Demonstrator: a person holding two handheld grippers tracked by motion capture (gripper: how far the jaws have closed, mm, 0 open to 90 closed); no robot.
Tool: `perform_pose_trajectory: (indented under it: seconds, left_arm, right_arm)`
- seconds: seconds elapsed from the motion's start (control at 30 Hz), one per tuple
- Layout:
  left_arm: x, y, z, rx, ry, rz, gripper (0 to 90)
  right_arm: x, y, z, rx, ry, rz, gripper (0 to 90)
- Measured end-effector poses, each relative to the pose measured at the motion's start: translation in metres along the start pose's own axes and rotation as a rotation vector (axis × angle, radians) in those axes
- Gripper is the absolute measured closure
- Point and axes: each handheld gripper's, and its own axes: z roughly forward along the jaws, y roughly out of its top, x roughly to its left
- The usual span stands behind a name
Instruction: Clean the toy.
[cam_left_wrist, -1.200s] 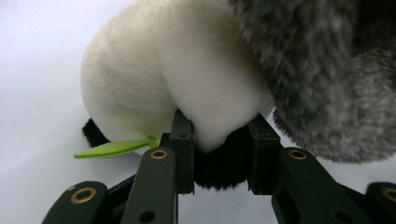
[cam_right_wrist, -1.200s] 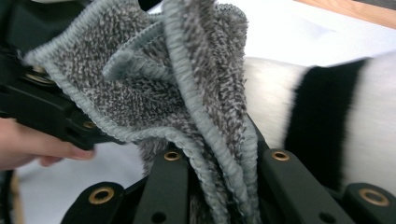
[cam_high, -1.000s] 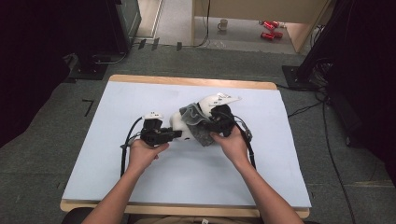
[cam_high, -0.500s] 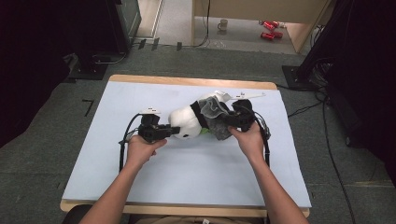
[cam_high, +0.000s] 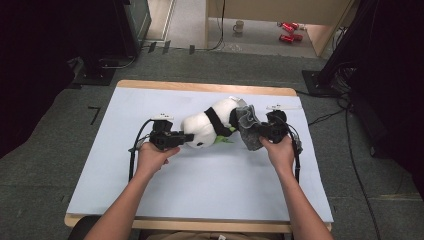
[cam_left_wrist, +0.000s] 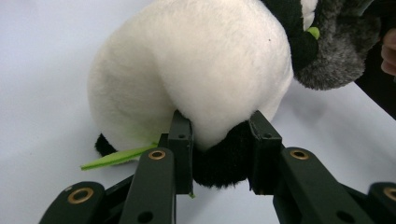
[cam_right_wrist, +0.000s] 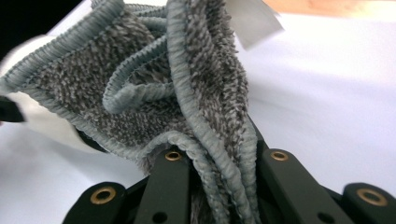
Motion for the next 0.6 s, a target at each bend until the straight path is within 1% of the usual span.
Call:
perform_pose_trajectory:
  seconds: [0.1, 0.23, 0.3, 0.33, 0.4, 0.43, 0.53, 0.6]
  left_arm:
    - [0.001, 0.001, -0.001, 0.005, 0.006, 0.000, 68.7]
    - [0.006, 0.002, -0.004, 0.007, 0.015, -0.006, 68.7]
    - [0.008, 0.003, -0.005, 0.007, 0.015, 0.003, 68.6]
    - [0.008, 0.003, -0.005, 0.004, 0.019, 0.014, 68.6]
    - [0.008, 0.003, -0.004, 0.009, 0.030, 0.038, 68.6]
    - [0.008, 0.004, -0.005, 0.010, 0.034, 0.043, 68.5]
    - [0.009, 0.005, -0.005, 0.015, 0.034, 0.052, 68.4]
    - [0.010, 0.005, -0.006, 0.017, 0.027, 0.046, 68.2]
  right_arm:
    - [-0.009, -0.006, 0.003, 0.028, -0.031, 0.036, 79.5]
    - [-0.019, -0.012, 0.010, 0.091, -0.072, 0.067, 79.5]
    - [-0.021, -0.014, 0.012, 0.117, -0.088, 0.069, 79.4]
    - [-0.021, -0.014, 0.012, 0.115, -0.090, 0.067, 79.4]
    - [-0.019, -0.011, 0.008, 0.087, -0.080, 0.058, 79.4]
    - [-0.018, -0.009, 0.005, 0.074, -0.075, 0.056, 79.4]
    - [-0.014, -0.001, -0.008, 0.015, -0.063, 0.041, 79.4]
    - [-0.012, 0.004, -0.018, -0.024, -0.056, 0.047, 79.4]
